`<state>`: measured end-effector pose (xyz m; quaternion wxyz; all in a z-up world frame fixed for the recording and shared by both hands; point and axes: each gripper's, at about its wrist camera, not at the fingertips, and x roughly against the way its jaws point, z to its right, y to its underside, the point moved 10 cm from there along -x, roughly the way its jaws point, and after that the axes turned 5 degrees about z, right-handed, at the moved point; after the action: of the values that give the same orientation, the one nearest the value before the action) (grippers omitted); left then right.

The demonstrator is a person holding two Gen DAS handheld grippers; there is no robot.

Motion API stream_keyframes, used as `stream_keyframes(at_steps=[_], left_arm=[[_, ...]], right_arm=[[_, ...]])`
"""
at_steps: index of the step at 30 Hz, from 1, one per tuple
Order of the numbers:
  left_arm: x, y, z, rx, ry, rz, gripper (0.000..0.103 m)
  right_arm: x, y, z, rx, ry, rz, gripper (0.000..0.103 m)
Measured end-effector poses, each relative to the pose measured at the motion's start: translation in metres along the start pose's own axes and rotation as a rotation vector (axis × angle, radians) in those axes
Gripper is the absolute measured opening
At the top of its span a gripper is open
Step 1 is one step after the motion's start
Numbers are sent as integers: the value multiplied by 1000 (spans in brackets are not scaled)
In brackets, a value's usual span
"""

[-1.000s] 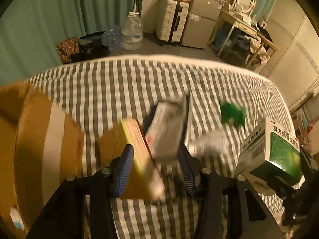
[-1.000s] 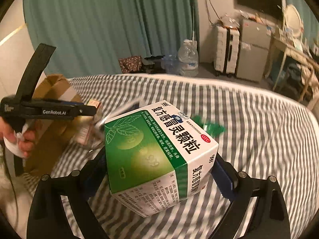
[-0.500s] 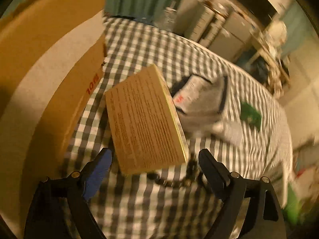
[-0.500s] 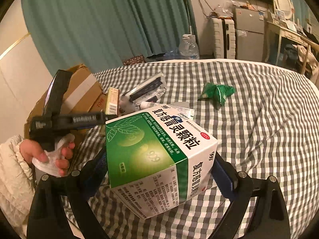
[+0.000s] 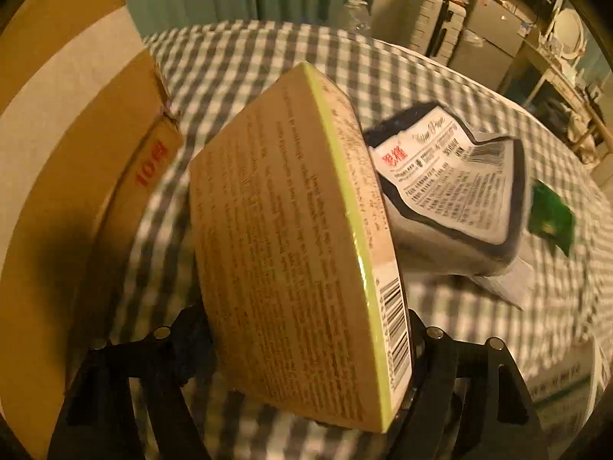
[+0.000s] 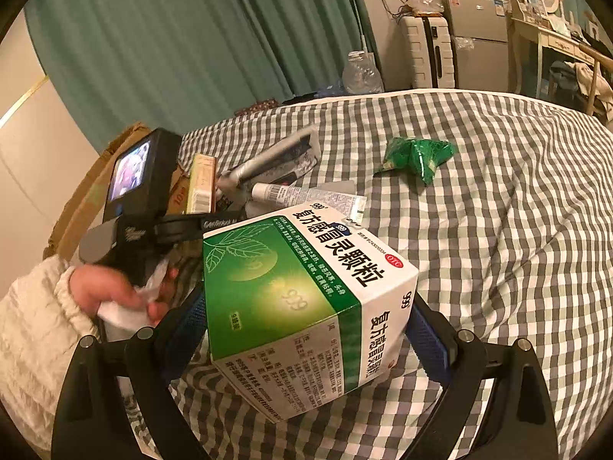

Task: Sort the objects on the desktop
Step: 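Carry tan box and green medicine box over the cardboard box and open both tools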

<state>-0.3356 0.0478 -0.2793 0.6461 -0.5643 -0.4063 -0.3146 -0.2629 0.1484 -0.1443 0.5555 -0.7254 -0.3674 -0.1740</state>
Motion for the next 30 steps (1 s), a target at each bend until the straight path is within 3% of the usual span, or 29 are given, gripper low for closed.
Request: stream_keyframes(at_steps=[11, 15, 20, 24, 30], left_arm=[[106, 64, -30, -47, 157, 124, 72], [114, 78, -37, -66, 194, 140, 72], [134, 97, -52, -90, 225, 176, 72], [168, 86, -56, -93, 239, 238, 72], [218, 33, -85, -67, 297, 319, 73]], right_arm=[[53, 3, -28, 53, 69, 87, 94], [67, 18, -39, 75, 121, 68, 94], [98, 19, -57, 91, 144, 113, 94], [111, 10, -68, 94, 138, 131, 94], [122, -35, -115, 80, 8, 173, 94]])
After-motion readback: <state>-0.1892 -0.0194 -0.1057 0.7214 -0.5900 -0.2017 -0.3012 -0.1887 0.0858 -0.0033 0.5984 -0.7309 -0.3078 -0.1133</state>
